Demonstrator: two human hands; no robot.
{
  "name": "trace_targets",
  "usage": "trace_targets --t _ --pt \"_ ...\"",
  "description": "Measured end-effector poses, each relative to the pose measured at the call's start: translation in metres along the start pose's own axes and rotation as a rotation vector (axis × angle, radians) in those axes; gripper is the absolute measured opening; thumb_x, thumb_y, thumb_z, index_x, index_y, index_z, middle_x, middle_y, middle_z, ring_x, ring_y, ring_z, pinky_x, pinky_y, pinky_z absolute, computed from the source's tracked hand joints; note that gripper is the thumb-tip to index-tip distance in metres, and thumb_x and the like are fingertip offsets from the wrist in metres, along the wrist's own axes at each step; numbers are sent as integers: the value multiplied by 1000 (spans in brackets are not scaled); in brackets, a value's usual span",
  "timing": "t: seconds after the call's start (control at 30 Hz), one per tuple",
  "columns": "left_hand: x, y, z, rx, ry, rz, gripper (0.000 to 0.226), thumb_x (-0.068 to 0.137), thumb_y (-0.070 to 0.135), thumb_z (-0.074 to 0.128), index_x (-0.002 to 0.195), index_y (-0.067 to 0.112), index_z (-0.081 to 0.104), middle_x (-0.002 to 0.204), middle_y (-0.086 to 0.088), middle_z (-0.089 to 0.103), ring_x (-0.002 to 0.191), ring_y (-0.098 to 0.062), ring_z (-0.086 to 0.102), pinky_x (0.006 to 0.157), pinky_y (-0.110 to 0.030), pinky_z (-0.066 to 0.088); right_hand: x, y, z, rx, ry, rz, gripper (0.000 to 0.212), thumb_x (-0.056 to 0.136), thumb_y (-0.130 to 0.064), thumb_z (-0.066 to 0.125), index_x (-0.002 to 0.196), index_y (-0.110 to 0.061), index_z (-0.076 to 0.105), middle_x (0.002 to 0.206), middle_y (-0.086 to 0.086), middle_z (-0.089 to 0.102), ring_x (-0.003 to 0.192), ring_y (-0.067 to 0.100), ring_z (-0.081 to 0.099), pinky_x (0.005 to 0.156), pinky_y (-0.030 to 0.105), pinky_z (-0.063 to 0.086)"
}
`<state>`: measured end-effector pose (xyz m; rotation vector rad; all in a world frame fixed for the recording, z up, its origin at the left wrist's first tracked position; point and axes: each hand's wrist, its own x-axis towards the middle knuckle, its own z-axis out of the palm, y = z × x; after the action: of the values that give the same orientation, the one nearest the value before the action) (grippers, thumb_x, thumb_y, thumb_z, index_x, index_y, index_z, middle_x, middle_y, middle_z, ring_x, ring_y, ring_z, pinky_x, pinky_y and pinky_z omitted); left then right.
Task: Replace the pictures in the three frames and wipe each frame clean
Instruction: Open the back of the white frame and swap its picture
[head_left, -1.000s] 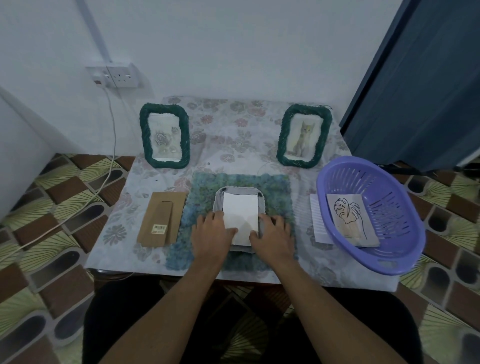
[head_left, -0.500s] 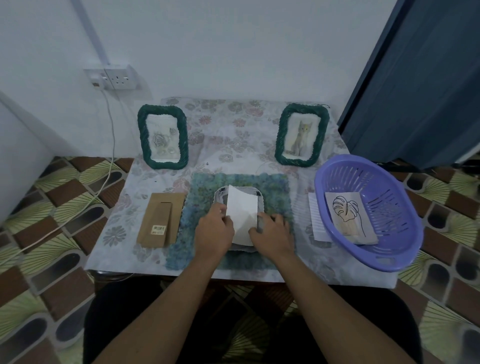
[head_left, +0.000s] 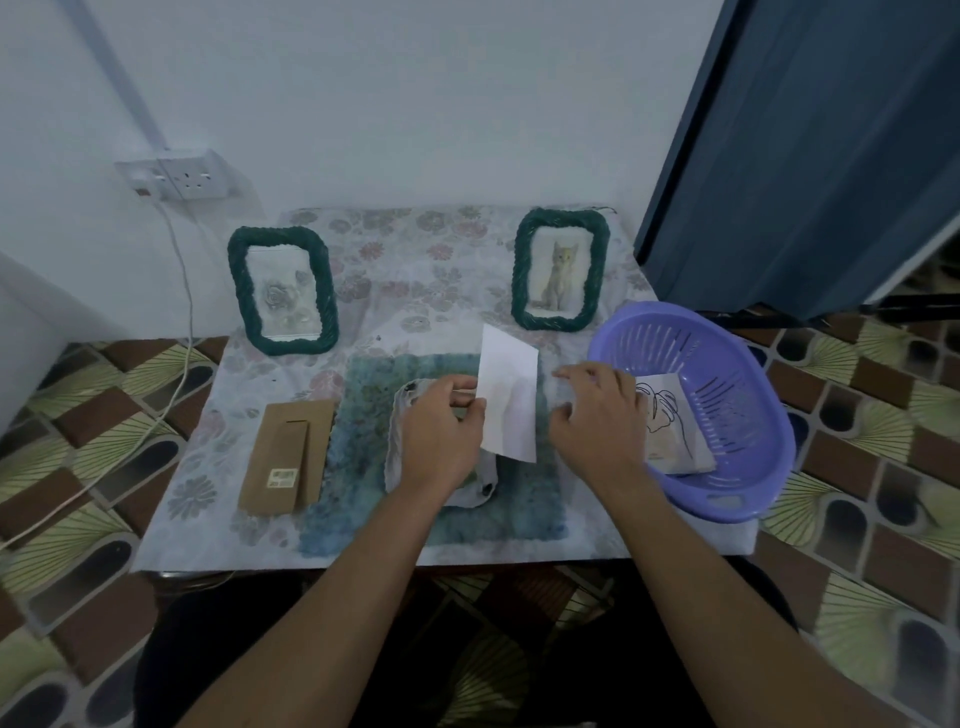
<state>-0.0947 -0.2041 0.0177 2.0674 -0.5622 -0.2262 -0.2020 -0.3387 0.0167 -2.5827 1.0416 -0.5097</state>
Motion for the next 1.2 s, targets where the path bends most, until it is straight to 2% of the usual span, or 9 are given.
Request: trace_targets --t 0.13,0.27,0.4,0.5,0.67,0.73,0.87,1.03,1.2 --pt "-2 6 21 -66 -77 -56 23 94 21 64 117 20 64 101 6 67 91 -9 63 80 -33 56 7 28 -14 -39 -221 117 66 91 -22 52 154 -25 33 155 9 35 138 34 35 109 49 35" --pt "-6 6 44 -104 -129 -127 21 93 18 64 114 17 65 94 9 63 84 -18 67 70 -46 60 5 40 -21 102 -274 203 50 90 -25 51 139 -15 47 122 14 61 108 38 56 84 45 49" --pt "-7 1 67 -146 -177 -211 14 92 14 65 105 18 61 101 -3 66 83 -20 67 66 -41 61 2 39 -31 157 -272 252 37 88 -24 54 122 -10 61 114 14 68 103 38 61 87 46 53" --pt "-4 0 84 -139 -191 -261 9 92 12 66 98 16 61 100 -6 68 90 -22 66 56 -23 51 3 41 -39 184 -254 265 38 88 -22 56 121 -5 62 115 14 69 107 37 62 91 48 52" --pt "1 6 113 -214 -237 -321 11 91 12 69 99 10 62 90 -6 65 83 -21 62 49 -12 47 10 50 -52 279 -238 261 38 91 -20 58 127 -8 63 122 8 70 113 30 62 97 42 50" --pt "2 8 125 -318 -265 -360 9 91 4 67 95 5 59 84 -11 62 78 -25 61 49 -16 52 13 53 -56 325 -240 250 38 92 -19 60 129 -8 63 125 7 69 116 26 62 97 39 48" --pt "7 11 148 -400 -325 -475 12 92 -6 60 86 4 58 86 -18 63 85 -34 63 80 -54 57 17 56 -57 368 -247 224 44 93 -19 62 135 -9 60 131 7 66 121 22 61 102 35 45" --pt "12 13 163 -269 -380 -455 12 91 -7 55 93 3 61 89 -17 63 79 -24 57 80 -37 55 18 58 -52 418 -255 221 46 92 -18 64 136 -10 59 132 7 65 120 19 62 99 29 45" --pt "9 19 158 -160 -401 -377 18 88 2 62 92 20 62 85 -4 64 77 -18 63 74 -28 59 21 59 -44 430 -269 214 50 92 -20 65 140 -10 56 135 6 63 122 19 60 100 31 46"
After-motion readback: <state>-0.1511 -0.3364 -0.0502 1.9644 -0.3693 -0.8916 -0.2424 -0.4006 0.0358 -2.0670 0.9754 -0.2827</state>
